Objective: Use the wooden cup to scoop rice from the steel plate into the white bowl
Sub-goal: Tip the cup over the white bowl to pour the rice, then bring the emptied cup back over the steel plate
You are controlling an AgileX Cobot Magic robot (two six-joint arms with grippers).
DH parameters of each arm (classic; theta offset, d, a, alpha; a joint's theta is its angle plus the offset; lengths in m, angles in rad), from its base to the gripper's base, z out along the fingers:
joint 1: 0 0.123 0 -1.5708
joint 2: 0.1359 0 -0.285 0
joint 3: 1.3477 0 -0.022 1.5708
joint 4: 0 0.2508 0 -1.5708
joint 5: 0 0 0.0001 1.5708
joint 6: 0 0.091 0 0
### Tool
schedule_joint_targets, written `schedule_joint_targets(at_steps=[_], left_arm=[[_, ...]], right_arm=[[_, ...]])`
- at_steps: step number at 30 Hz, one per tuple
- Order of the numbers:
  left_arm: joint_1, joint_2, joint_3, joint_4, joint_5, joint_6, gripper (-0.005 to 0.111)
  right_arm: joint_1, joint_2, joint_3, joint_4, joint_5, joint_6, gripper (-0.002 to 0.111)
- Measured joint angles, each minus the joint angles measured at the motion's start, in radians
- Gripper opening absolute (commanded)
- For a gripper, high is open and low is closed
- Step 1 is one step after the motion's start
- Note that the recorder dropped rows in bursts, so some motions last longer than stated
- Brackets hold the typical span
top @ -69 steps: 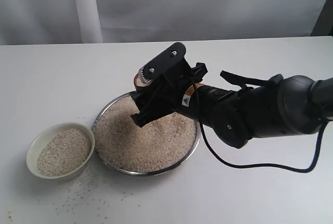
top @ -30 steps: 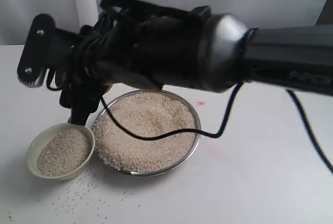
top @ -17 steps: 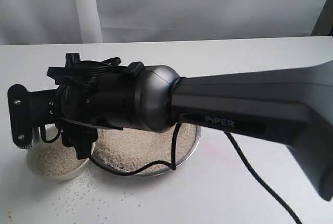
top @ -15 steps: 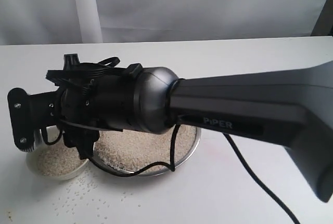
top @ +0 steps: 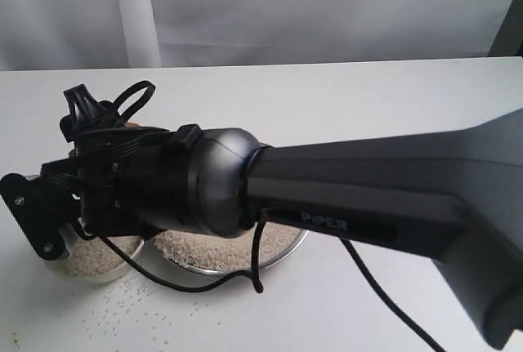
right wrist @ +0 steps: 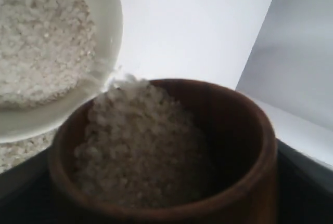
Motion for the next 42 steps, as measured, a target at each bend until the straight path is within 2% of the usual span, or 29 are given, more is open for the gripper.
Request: schedule_joint_targets(at_steps=[13,42], left_arm=[[0.0,0.0,0.0,0.0,0.0,0.0,0.0],[0.0,0.0,0.0,0.0,0.0,0.0,0.0]], right_arm=[[0.008,0.069,0.0,-0.145,0.022,-0.002,0.0],[0.051,0.07,0.0,-0.464,0.049,-0.003,0.0]])
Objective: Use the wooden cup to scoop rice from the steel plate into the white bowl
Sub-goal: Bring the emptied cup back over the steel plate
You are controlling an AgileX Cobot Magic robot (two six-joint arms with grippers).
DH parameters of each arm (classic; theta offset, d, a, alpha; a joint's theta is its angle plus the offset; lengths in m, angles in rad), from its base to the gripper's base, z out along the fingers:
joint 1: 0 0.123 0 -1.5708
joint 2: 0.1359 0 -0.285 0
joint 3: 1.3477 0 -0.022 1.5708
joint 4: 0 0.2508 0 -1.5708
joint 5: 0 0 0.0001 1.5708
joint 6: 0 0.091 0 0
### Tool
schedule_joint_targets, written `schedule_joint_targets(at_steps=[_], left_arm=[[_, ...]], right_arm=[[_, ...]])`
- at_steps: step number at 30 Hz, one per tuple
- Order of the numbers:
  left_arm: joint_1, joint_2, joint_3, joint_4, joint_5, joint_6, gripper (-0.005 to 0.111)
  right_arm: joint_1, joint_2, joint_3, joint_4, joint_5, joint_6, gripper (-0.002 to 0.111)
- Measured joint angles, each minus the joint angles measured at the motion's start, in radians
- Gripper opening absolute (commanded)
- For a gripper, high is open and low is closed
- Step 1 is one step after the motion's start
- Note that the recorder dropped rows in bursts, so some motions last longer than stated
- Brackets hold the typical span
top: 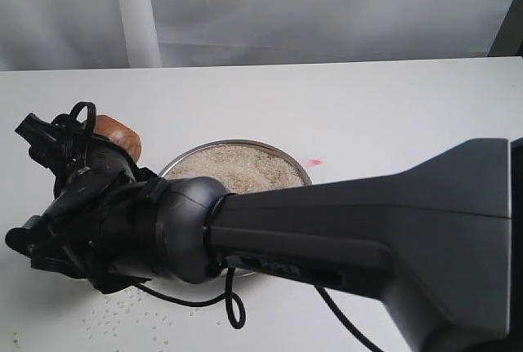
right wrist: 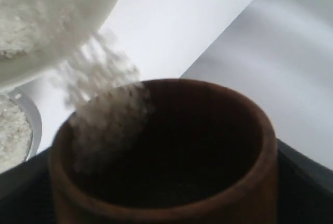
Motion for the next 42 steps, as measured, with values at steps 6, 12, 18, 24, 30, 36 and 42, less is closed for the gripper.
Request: schedule_joint_targets(at_steps=[6,12,18,24,30,36,42], left_arm=[[0.0,0.0,0.0,0.0,0.0,0.0,0.0],[0.0,0.0,0.0,0.0,0.0,0.0,0.0],[0.0,0.0,0.0,0.0,0.0,0.0,0.0],[0.0,0.0,0.0,0.0,0.0,0.0,0.0],[0.0,0.0,0.0,0.0,0.0,0.0,0.0],[0.0,0.0,0.0,0.0,0.0,0.0,0.0],[0.0,0.0,0.0,0.0,0.0,0.0,0.0]], right_arm=[[0.01,0.0,0.0,-0.082,0.017,0.0,0.0],[0.01,0.0,0.0,-0.086,0.032,0.0,0.0],[0.01,0.0,0.0,-0.079,0.037,0.058,0.0],[0.01,0.0,0.0,-0.019,0.037,0.319,0.0],[0.008,-0.003,0.0,0.068,0.022,0.678,0.0],[-0.038,-0.134,0.041,0.171,-0.135,0.99,0.0],[-0.161,-0.344,0.22,0.175,-0.132,0.91,0.0]])
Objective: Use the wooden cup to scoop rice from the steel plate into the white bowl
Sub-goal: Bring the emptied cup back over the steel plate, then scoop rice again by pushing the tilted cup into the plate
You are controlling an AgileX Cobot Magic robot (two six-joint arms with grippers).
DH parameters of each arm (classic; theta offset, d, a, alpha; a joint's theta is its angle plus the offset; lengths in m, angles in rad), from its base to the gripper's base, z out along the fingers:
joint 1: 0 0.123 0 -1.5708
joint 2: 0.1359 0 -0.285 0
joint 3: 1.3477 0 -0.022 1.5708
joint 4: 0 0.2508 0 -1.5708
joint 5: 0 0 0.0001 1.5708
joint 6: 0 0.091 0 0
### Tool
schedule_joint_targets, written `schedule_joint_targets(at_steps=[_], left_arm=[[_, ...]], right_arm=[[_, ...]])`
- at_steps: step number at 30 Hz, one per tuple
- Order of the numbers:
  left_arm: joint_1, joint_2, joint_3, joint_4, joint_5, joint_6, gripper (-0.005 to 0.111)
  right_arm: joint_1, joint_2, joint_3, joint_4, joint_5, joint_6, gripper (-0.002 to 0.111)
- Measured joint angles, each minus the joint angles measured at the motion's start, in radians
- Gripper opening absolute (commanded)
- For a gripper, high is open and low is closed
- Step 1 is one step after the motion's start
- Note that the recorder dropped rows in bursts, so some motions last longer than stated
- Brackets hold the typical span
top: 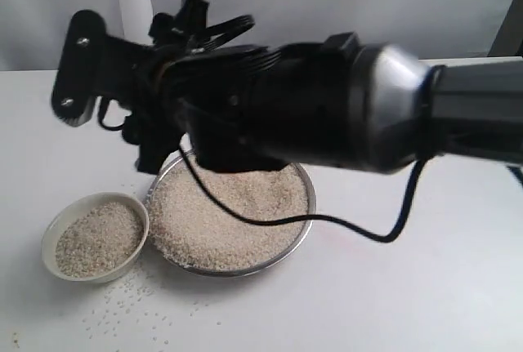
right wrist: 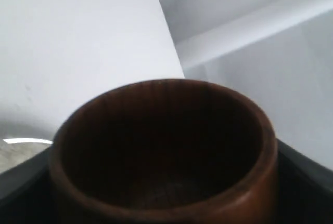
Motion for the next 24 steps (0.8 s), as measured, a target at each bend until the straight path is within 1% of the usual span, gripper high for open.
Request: schedule_joint_targets(at_steps=[4,7,17,24], left_arm=[[0.0,0.0,0.0,0.0,0.0,0.0,0.0],[0.0,0.0,0.0,0.0,0.0,0.0,0.0],[0.0,0.0,0.0,0.0,0.0,0.0,0.0],[0.0,0.0,0.0,0.0,0.0,0.0,0.0]], right_arm=[[-0.074,0.002,0.012,0.0,0.14,-0.29,0.0],[-0.107,0.049,0.012,0.002,0.156,-0.462,0.0],[-0.148,0.22,0.012,0.0,0.196,-0.769,0.0],[-0.151,0.276,0.012,-0.035,0.229,-0.815,0.0]])
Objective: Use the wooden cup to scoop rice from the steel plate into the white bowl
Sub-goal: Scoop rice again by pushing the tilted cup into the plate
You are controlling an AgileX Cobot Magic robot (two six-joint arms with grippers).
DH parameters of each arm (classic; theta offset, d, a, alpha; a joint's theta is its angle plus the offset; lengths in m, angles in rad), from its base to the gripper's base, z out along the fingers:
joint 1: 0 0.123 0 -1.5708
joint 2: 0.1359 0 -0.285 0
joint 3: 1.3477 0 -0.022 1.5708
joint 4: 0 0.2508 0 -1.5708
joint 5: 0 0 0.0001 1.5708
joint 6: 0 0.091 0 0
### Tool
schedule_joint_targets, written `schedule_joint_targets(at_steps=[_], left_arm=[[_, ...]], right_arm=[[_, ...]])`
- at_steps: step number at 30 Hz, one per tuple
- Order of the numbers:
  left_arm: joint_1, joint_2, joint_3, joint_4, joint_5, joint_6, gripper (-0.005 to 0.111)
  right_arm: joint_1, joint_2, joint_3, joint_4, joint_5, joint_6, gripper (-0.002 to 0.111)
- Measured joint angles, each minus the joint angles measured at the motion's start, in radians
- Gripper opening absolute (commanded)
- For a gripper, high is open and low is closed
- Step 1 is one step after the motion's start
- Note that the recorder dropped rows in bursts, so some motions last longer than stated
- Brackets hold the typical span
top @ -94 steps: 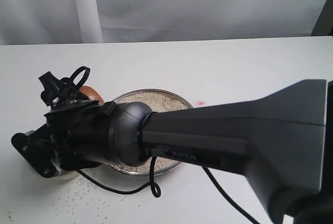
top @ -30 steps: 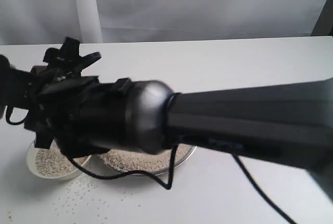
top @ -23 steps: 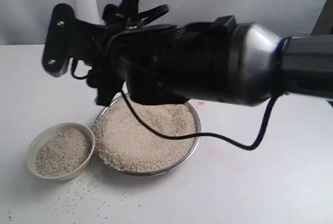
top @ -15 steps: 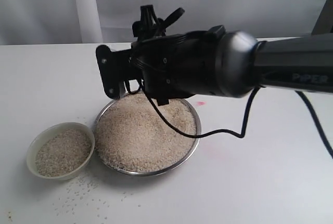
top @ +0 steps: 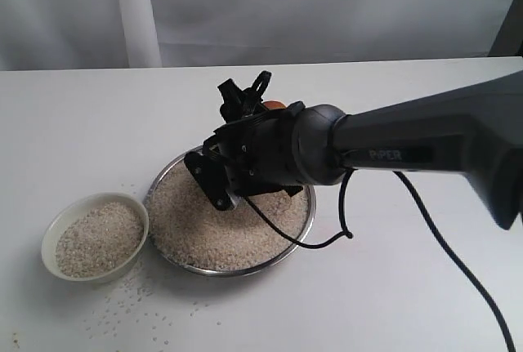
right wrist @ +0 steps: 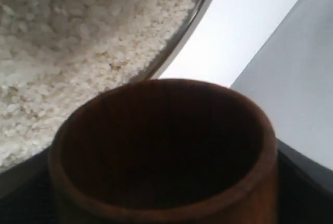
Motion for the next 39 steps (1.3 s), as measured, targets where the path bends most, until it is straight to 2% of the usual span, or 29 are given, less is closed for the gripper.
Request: schedule_joint_targets(at_steps=[24,39], left_arm=[[0.0,0.0,0.0,0.0,0.0,0.0,0.0],[0.0,0.0,0.0,0.0,0.0,0.0,0.0]], right_arm=[[0.0,0.083,-0.002,-0.032,-0.018,-0.034,0.0],[0.03,0.083,-0.002,0.053,-0.064,-0.095,0.0]])
